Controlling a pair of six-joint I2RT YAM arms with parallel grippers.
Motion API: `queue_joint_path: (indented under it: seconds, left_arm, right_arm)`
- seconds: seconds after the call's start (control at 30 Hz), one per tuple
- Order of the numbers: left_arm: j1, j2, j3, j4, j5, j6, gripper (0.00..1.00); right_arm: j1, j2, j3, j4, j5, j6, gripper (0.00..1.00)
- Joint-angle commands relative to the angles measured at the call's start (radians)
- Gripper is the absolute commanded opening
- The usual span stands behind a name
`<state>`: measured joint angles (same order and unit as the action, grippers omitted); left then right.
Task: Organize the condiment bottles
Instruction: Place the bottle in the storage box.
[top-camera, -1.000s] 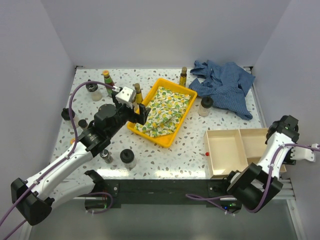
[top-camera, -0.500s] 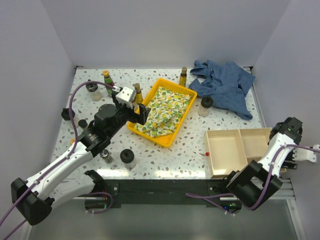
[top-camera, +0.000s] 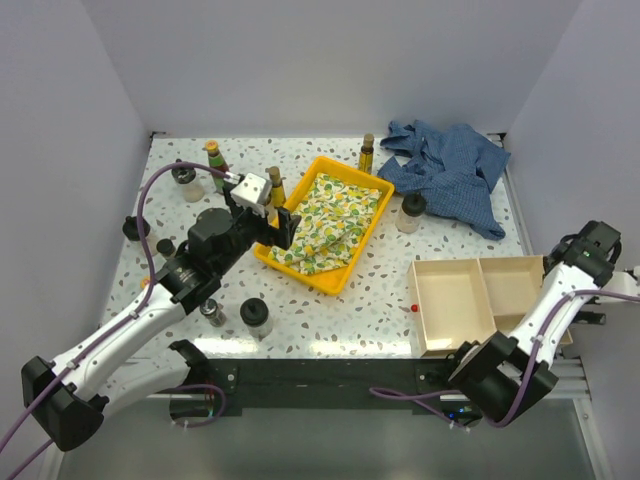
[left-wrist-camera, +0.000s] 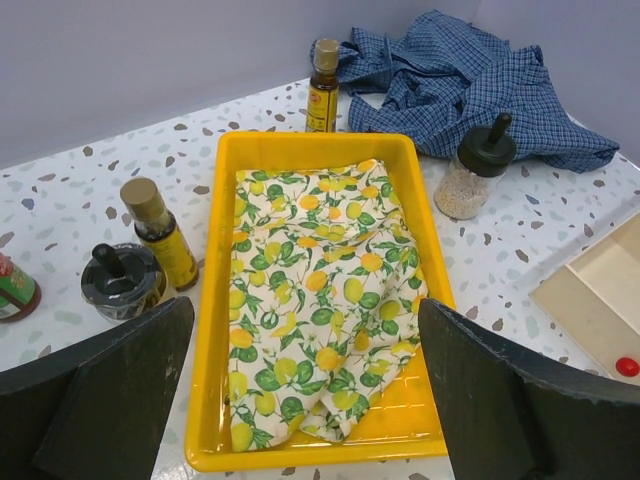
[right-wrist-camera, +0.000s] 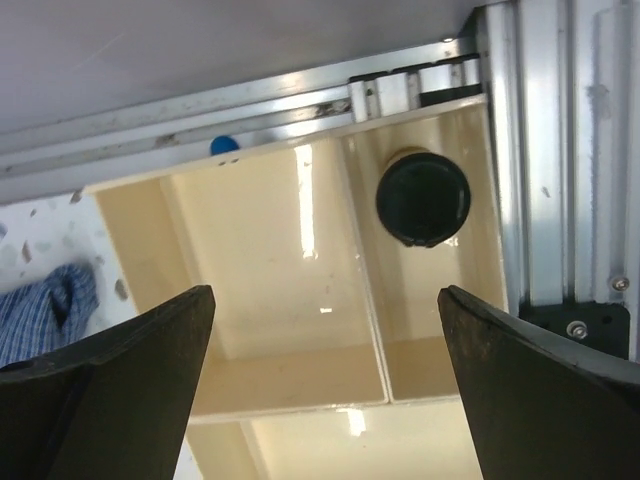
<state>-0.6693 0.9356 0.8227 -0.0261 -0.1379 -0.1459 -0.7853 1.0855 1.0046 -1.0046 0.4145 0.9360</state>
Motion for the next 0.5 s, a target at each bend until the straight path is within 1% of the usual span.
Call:
queue_joint_path:
  seconds: [0.0, 0.07, 0.1, 0.13, 0.17, 0.2, 0.27, 0.3, 0.33, 0.37, 0.4, 0.47]
  left_arm:
    - [-0.003, -0.029, 0.007, 0.031, -0.003, 0.002, 1.0]
    - [-0.003, -0.031, 0.009, 0.032, -0.003, 0.0, 1.0]
    - [-0.004, -0.032, 0.01, 0.029, -0.002, 0.0, 1.0]
    - [-0.003, -0.034, 0.012, 0.028, 0.001, 0.0, 1.0]
    - [-0.003, -0.037, 0.012, 0.028, 0.0, 0.0, 1.0]
    - [-0.004, -0.044, 0.012, 0.028, -0.005, 0.0, 1.0]
    - [-0.004, -0.058, 0.009, 0.028, -0.015, 0.002, 1.0]
    - [-0.003, -0.061, 0.006, 0.029, -0.031, 0.003, 1.0]
    - [-0.004, -0.067, 0.003, 0.031, -0.037, 0.003, 1.0]
    - [-0.004, -0.072, 0.001, 0.031, -0.043, 0.005, 1.0]
    - [-0.003, -0.073, 0.001, 0.032, -0.049, 0.006, 1.0]
    - [-0.003, -0.077, 0.001, 0.032, -0.048, 0.006, 1.0]
  right_arm:
    - [0.11, -0.068, 0.081, 0.064, -0.179, -0.165, 0.99]
    - [0.217, -0.096, 0.092, 0.133, -0.203, -0.203, 0.98]
    - [0.329, -0.104, 0.094, 0.152, -0.209, -0.227, 0.99]
    - [0.377, -0.111, 0.089, 0.178, -0.226, -0.245, 0.98]
    - [0.421, -0.114, 0.082, 0.251, -0.306, -0.271, 0.98]
    - [0.492, -0.119, 0.072, 0.289, -0.353, -0.317, 0.98]
    - [0.553, -0.111, 0.049, 0.381, -0.445, -0.345, 0.98]
    - [0.619, -0.092, 0.045, 0.408, -0.453, -0.364, 0.96]
    - [0.656, -0.079, 0.051, 0.425, -0.444, -0.385, 0.95]
    - [0.693, -0.059, 0.06, 0.441, -0.43, -0.44, 0.93]
    - [0.762, -0.018, 0.069, 0.452, -0.427, -0.472, 0.91]
    - [0.839, 0.031, 0.107, 0.455, -0.418, -0.57, 0.88]
